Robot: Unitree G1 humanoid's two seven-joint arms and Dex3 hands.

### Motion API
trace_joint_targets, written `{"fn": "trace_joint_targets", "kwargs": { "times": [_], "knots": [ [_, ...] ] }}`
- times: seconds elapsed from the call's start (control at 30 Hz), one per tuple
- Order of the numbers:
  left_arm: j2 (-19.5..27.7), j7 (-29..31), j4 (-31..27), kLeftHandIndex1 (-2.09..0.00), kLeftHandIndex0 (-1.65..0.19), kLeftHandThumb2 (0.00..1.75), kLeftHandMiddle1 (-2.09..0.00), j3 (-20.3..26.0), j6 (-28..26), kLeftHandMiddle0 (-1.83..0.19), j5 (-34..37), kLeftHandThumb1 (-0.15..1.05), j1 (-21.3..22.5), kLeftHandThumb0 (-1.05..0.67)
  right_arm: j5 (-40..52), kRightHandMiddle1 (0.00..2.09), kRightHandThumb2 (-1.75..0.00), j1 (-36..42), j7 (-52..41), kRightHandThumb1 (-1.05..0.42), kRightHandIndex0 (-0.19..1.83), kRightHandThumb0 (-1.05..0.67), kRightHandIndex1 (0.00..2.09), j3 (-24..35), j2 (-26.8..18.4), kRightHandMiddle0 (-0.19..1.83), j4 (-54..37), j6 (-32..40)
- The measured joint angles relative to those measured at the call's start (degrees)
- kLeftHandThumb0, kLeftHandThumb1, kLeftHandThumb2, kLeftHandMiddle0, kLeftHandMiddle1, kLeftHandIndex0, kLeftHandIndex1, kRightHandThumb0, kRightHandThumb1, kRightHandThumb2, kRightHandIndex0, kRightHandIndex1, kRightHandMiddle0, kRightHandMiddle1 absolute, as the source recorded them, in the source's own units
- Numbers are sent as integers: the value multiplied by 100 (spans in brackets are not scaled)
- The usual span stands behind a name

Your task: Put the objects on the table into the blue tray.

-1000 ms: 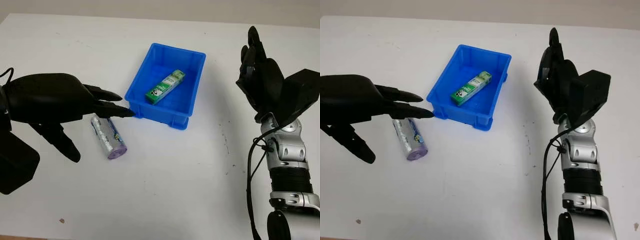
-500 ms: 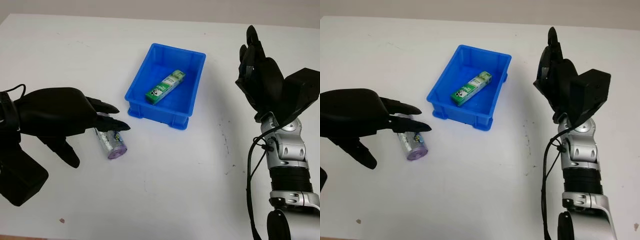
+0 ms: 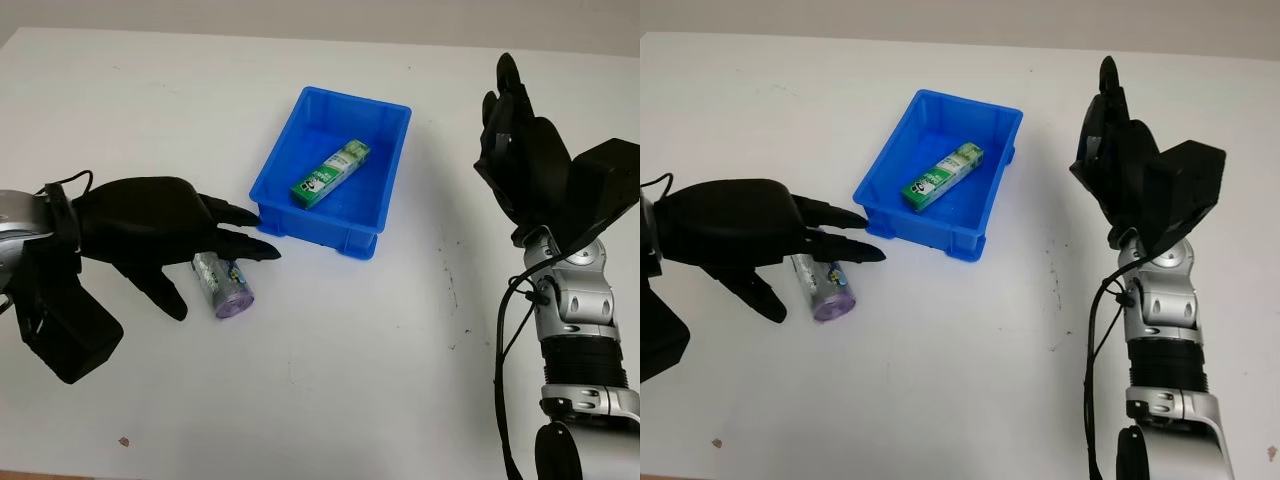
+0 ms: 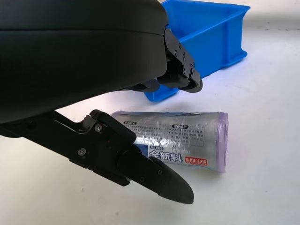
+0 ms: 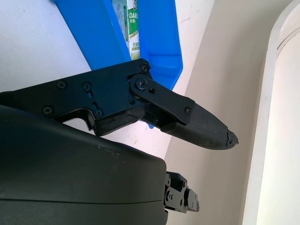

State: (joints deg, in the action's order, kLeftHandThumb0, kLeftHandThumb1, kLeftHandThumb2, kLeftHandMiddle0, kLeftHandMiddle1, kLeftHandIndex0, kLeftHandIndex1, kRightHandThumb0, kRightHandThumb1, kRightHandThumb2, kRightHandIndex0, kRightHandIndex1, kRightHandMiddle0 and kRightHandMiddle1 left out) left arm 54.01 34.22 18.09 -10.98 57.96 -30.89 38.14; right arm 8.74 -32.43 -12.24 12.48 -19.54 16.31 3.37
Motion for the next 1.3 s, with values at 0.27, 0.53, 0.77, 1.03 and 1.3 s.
{"fn": "trace_joint_targets", "kwargs": {
  "times": [0.27,0.53,0.77,1.03,1.3],
  "knots": [
    [-137,-2107,212,-22,-63,7,-18,-28,674,-65,-2103,98,134,-5,119,0,-89,90,27,-105,-19,-72,0,47,-2,-19,-172,125],
    [18,-4472,-334,-208,-44,20,-209,-418,210,-112,-4111,104,198,-46,174,0,-89,92,49,-105,-19,-71,0,66,-1,-19,-254,181],
    [313,-3591,-976,-209,-42,37,-209,-423,-229,-109,-3320,105,-77,-65,194,0,-90,92,23,-105,-19,-71,0,63,0,-19,-253,188],
    [389,-2219,-1467,-209,-55,18,-209,-387,-14,-103,-288,105,-304,-64,177,0,-89,90,13,-105,-19,-71,0,21,1,-19,-247,190],
    [472,-1070,-1950,-189,-29,24,-209,-86,-505,-69,2233,105,-517,-60,185,0,-89,80,-61,-105,-19,-71,0,17,1,-19,-96,118]
  ]
}}
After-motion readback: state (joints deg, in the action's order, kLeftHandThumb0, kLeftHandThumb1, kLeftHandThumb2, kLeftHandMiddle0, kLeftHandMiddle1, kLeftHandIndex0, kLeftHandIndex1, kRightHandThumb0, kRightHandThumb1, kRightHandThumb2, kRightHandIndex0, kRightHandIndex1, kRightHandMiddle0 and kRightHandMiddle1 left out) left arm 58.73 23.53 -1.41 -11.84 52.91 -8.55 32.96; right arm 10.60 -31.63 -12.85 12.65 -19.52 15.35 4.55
